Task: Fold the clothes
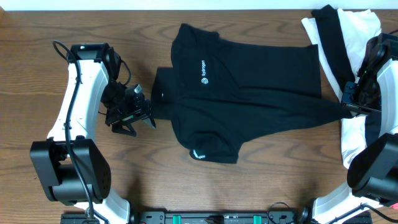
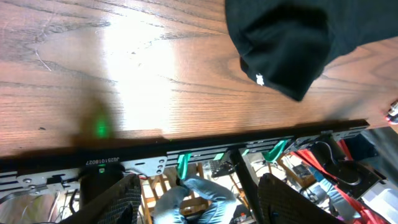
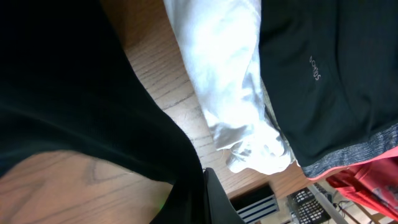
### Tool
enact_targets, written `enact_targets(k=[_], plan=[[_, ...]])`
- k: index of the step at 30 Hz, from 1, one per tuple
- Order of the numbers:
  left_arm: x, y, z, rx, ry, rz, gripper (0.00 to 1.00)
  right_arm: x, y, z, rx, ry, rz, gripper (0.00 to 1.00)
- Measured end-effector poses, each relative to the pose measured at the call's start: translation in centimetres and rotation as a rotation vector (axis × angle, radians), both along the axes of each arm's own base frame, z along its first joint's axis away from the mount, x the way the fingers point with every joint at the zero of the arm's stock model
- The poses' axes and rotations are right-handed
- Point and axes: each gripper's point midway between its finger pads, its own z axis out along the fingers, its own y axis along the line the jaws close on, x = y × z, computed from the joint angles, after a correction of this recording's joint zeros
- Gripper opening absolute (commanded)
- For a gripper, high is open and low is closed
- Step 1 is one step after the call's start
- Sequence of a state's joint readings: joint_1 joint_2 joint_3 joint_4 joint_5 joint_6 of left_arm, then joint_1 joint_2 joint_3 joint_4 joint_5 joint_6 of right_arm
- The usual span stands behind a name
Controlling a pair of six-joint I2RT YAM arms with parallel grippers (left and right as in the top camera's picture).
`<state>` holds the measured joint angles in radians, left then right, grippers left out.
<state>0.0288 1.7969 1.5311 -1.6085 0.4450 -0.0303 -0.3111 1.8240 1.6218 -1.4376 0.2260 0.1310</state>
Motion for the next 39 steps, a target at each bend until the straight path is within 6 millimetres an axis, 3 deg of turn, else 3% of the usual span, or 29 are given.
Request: enact_targets(k=[5, 8, 10, 13, 20, 24, 31, 39], plan=[[2.2, 0.1, -0.8, 0.006, -0.102, -0.001, 0.6, 0.0, 0.0, 0.0, -0.002, 0.001, 0.002, 0.01], [5.5, 0.2, -1.5, 0.016, -0.236, 0.023, 0.4, 0.0, 0.0, 0.0, 0.001, 0.0, 0.002, 0.01], [7.9, 0.1, -1.7, 0.014, -0.334, 0.032, 0.2, 0.0, 0.0, 0.0, 0.002, 0.0, 0.002, 0.01], [10.3, -0.5, -1.6, 0.003, -0.44, 0.029, 0.08, 0.0, 0.0, 0.0, 0.003, 0.0, 0.002, 0.01], [11.3, -4.2, -1.6, -0.042, -0.506, -0.06, 0.06, 0.0, 0.1, 0.0, 0.007, -0.002, 0.002, 0.01], [11.1, -5.8, -3.3, -0.061, -0.461, -0.096, 0.06, 0.1, 0.2, 0.0, 0.011, -0.004, 0.001, 0.01], [10.7, -6.1, -8.1, -0.053, -0.323, -0.104, 0.06, 0.1, 0.2, -0.1, 0.013, -0.007, 0.001, 0.01], [10.3, -6.0, -11.4, -0.042, -0.237, -0.105, 0.06, 0.2, 0.3, -0.1, 0.016, -0.008, 0.001, 0.01]])
